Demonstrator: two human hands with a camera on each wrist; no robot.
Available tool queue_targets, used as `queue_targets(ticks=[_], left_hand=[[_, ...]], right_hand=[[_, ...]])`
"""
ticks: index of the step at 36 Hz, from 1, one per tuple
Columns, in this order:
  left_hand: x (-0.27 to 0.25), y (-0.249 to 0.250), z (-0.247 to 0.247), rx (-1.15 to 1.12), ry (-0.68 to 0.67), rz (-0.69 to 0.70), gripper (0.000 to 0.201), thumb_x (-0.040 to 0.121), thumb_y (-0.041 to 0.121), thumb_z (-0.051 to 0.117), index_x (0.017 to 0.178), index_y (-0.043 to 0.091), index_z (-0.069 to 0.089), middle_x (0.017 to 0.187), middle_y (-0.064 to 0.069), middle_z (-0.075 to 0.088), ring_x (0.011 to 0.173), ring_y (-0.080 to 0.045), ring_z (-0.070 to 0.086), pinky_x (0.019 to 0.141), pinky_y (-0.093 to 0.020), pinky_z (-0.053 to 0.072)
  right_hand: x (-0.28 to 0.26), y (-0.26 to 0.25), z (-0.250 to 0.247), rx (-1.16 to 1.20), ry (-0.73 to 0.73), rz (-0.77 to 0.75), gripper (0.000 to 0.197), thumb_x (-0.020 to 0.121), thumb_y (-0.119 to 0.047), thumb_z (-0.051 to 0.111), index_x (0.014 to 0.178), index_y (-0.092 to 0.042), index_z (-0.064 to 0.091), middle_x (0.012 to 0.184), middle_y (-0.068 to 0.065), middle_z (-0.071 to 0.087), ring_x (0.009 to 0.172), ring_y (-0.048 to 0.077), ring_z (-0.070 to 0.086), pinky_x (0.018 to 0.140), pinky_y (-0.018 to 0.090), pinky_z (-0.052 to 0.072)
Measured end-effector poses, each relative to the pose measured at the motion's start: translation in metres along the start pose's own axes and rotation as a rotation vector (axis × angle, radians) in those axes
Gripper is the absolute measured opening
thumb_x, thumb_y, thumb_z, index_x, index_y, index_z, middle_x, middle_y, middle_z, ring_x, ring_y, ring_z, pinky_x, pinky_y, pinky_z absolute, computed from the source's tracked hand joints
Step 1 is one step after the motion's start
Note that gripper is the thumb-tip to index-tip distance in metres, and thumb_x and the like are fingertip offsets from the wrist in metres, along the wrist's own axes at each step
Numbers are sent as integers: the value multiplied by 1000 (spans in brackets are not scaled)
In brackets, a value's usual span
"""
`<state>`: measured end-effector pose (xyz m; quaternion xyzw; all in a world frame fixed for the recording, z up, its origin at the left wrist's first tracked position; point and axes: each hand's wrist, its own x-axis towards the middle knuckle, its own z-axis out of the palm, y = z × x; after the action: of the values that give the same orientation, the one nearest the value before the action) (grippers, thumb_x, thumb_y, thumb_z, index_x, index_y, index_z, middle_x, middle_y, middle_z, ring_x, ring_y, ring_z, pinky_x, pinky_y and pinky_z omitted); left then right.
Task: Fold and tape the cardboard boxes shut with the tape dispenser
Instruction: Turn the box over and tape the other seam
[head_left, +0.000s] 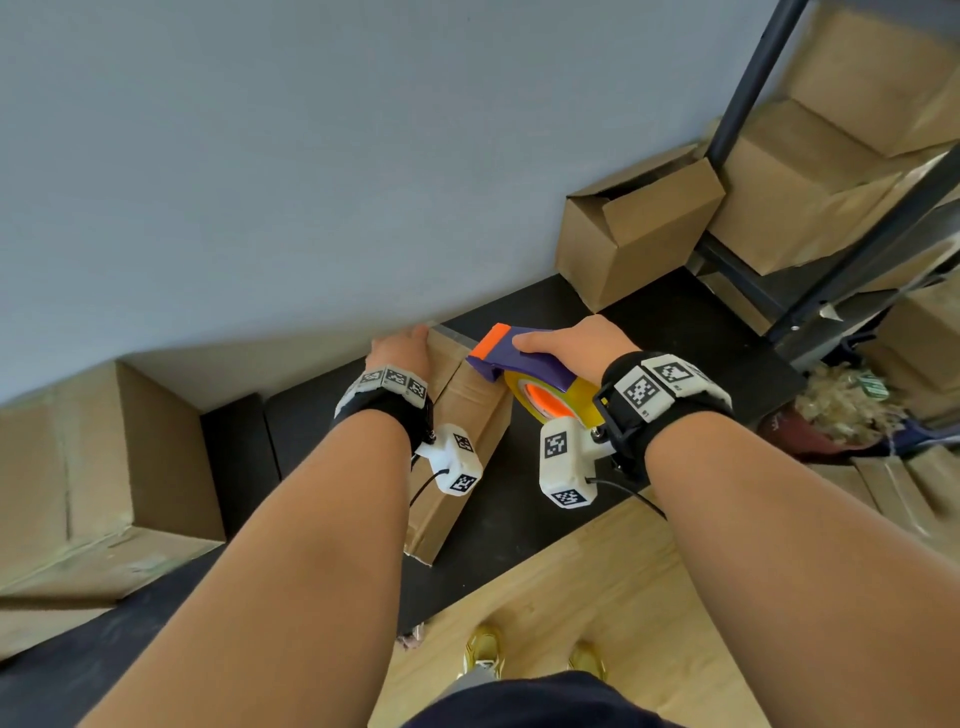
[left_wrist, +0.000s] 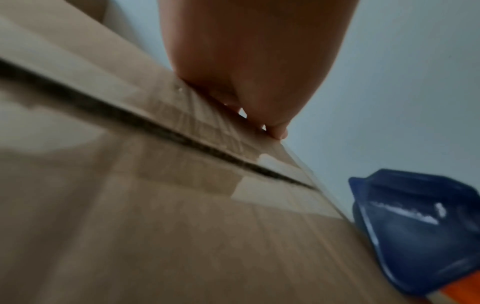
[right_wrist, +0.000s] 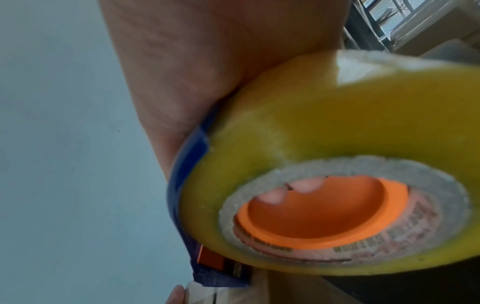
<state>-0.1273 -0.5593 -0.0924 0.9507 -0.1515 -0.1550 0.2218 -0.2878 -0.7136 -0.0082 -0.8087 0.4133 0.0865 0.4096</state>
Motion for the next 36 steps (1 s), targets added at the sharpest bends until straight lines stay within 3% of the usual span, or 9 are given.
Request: queue_targets(ticks=[5,10,14,17,19,24,28,32,36], left_hand=[[-13,10,-4,43,267,57,31,95,23,47,118,5,56,124,-12,48,117,-30,44,93,-38,38],[-30,24,-2,104,215,168,25,92,14,47,98,4,69,109,-14,57,101,-29,54,83,-37,45],[-34,26,5,76,210,119,22,93,14,41,83,10,60,107,-12,56,84,-23,48,69,-31,38],[-41,27,10,-115,140,73,21,94,14,45,101,11,64,112,-8,57,98,-22,51,75,-30,43],[-39,25,16,-7,142,91,23,94,16,50,111,16,65,113,-5,60,110,-25,51,84,-32,45],[-43,29,16,204,213,103,24,96,28,48,99,14,67,109,-11,61,102,-28,56,76,-33,41],[-42,28,18,213,204,122,28,97,30,41,101,14,64,108,-6,58,105,-24,53,78,-31,38],[-47,33,16,170,215,168,34,100,25,33,100,11,64,105,-6,61,105,-22,52,89,-32,42],[-52,34,16,102,192,147,35,100,26,31,102,12,63,106,-4,61,107,-21,51,87,-32,40]], right_hand=[[-1,1,0,22,-8,-2,57,79,-60,68,106,-11,57,95,6,60,79,15,56,61,25,38],[-1,2,-2,57,-33,-7,52,81,-57,68,104,-13,55,102,7,60,85,17,56,72,27,39],[-2,7,-3,95,-53,-6,61,80,-57,69,116,-9,59,111,9,63,93,20,59,76,29,42],[-3,11,-5,112,-71,-12,65,80,-56,70,120,-7,58,111,9,63,92,20,59,74,29,42],[-4,15,-8,122,-85,-9,66,79,-56,70,121,-7,58,111,9,63,91,20,59,71,28,42],[-7,32,-18,133,-112,17,67,77,-58,71,119,-7,58,108,9,65,85,18,60,61,25,40],[-10,51,-30,103,-134,31,63,78,-58,71,115,-9,59,102,9,66,80,17,61,61,25,42],[-11,70,-38,127,-155,37,60,77,-57,72,111,-9,63,102,10,69,87,21,65,76,29,49],[-12,80,-39,150,-173,44,63,76,-59,71,114,-9,62,103,9,68,87,20,65,69,27,47]])
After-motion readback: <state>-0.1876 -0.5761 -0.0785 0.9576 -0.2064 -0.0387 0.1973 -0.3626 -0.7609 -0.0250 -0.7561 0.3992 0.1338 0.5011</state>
